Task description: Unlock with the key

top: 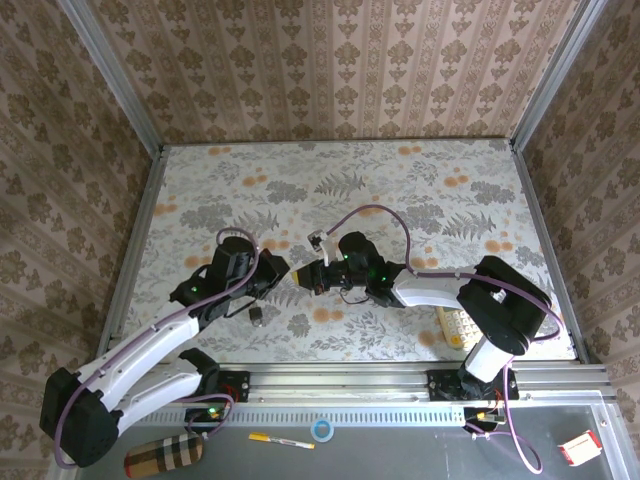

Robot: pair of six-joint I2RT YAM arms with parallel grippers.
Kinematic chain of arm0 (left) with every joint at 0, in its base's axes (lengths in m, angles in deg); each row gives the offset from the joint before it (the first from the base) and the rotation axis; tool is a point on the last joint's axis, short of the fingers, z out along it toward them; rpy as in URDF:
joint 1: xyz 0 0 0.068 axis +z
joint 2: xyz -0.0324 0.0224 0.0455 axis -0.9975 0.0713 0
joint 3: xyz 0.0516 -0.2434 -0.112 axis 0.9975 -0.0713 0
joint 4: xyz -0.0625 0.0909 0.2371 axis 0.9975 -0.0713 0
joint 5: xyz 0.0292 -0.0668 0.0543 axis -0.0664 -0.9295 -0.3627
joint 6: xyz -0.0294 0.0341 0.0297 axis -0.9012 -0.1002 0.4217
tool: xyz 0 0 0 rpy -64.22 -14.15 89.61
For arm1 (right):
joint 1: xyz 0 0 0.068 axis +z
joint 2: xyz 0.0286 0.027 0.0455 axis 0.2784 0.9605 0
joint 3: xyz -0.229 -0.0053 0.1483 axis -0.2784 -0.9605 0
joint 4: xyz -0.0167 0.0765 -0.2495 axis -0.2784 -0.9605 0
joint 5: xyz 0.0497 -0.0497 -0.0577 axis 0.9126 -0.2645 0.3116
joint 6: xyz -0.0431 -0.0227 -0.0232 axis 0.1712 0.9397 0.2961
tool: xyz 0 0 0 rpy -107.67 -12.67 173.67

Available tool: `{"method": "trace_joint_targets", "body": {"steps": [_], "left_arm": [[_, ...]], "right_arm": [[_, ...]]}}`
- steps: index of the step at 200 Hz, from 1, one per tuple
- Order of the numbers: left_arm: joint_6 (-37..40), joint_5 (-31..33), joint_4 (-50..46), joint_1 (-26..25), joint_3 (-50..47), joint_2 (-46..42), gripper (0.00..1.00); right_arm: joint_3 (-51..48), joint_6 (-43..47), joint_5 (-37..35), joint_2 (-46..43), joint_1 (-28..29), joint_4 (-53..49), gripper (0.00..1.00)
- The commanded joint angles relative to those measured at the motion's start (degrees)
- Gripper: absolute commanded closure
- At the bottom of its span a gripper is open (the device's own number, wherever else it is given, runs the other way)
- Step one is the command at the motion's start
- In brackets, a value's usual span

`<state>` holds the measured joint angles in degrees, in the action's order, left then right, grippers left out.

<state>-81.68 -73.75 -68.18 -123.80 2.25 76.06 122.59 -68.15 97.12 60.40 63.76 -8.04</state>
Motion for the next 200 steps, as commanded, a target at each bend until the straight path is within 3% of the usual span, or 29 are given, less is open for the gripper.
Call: {"method": "trace_joint_targets", "body": {"steps": [1, 10, 22, 34, 49, 79, 141, 200], "left_arm": [[1.05, 0.12, -0.93, 1.79, -0.62, -1.96, 1.0], [3.41, 0.32, -5.37, 2.64, 1.14, -2.71, 0.96], [8.16, 1.61, -13.89, 3.42, 4.9, -3.63, 0.72], [13.03, 3.99, -25.15, 3.91, 9.39, -3.68, 0.5], [17.31, 7.0, -36.28, 4.05, 12.59, -2.83, 0.4], [22.52, 11.6, -44.82, 4.14, 12.53, 0.62, 0.38], [22.2, 14.65, -40.88, -1.23, 11.5, 16.93, 0.46], [19.54, 16.89, -38.8, -2.8, 8.32, 20.06, 0.51]], "right_arm": [[1.43, 1.67, -1.06, -1.51, -0.3, -4.38, 0.82], [0.99, 1.98, -2.14, -2.15, -0.3, -5.64, 0.77], [0.69, 2.9, -4.02, -3.67, -0.25, -9.3, 0.74], [0.69, 4.15, -5.93, -5.74, -0.05, -14.35, 0.65], [-0.02, 5.74, -8.89, -9.23, 0.24, -20.58, 0.58], [-1.22, 7.44, -13.6, -15.3, 0.25, -30.7, 0.5], [-5.32, 6.48, -14.13, -22.26, 0.22, -30.37, 0.38], [-7.13, 7.42, -14.37, -25.81, 0.21, -31.43, 0.34]]}}
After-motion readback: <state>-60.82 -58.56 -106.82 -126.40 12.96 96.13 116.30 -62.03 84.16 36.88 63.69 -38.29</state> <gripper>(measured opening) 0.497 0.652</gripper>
